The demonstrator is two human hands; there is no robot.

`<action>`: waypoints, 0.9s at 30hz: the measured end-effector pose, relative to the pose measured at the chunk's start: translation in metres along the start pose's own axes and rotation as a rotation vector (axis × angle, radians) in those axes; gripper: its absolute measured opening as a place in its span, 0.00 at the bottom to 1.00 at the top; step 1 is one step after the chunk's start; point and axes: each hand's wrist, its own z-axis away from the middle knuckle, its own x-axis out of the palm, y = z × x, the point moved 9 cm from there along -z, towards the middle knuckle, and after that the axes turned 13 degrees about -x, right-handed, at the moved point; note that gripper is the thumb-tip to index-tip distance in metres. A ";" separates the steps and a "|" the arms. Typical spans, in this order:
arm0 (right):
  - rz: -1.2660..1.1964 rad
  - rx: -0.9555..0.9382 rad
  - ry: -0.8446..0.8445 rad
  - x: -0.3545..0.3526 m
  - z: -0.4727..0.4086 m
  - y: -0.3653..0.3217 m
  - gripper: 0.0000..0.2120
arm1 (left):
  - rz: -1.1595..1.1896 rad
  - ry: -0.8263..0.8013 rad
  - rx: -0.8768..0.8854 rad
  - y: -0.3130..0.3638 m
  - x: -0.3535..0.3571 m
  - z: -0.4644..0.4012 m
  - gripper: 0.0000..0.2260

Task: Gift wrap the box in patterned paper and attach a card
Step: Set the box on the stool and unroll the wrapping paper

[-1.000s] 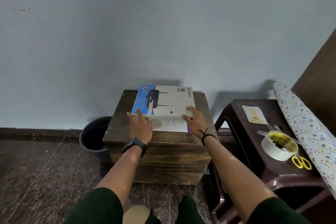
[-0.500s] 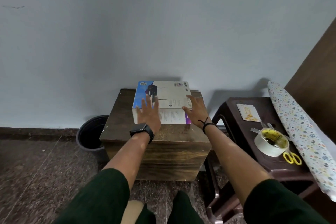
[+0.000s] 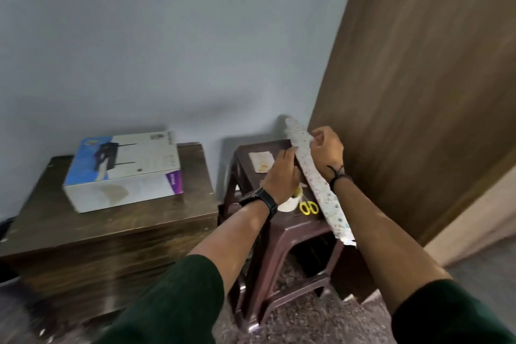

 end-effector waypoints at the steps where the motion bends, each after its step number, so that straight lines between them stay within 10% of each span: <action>1: 0.046 0.061 -0.023 -0.012 0.004 0.024 0.11 | 0.024 -0.036 -0.011 0.007 0.018 -0.002 0.21; 12: 0.107 0.468 -0.353 -0.005 0.075 0.170 0.24 | -0.051 -0.359 -0.441 -0.005 0.150 -0.003 0.19; 27: -0.064 0.571 -0.022 -0.023 0.095 0.173 0.12 | 0.240 -0.341 -0.539 -0.001 0.173 0.006 0.28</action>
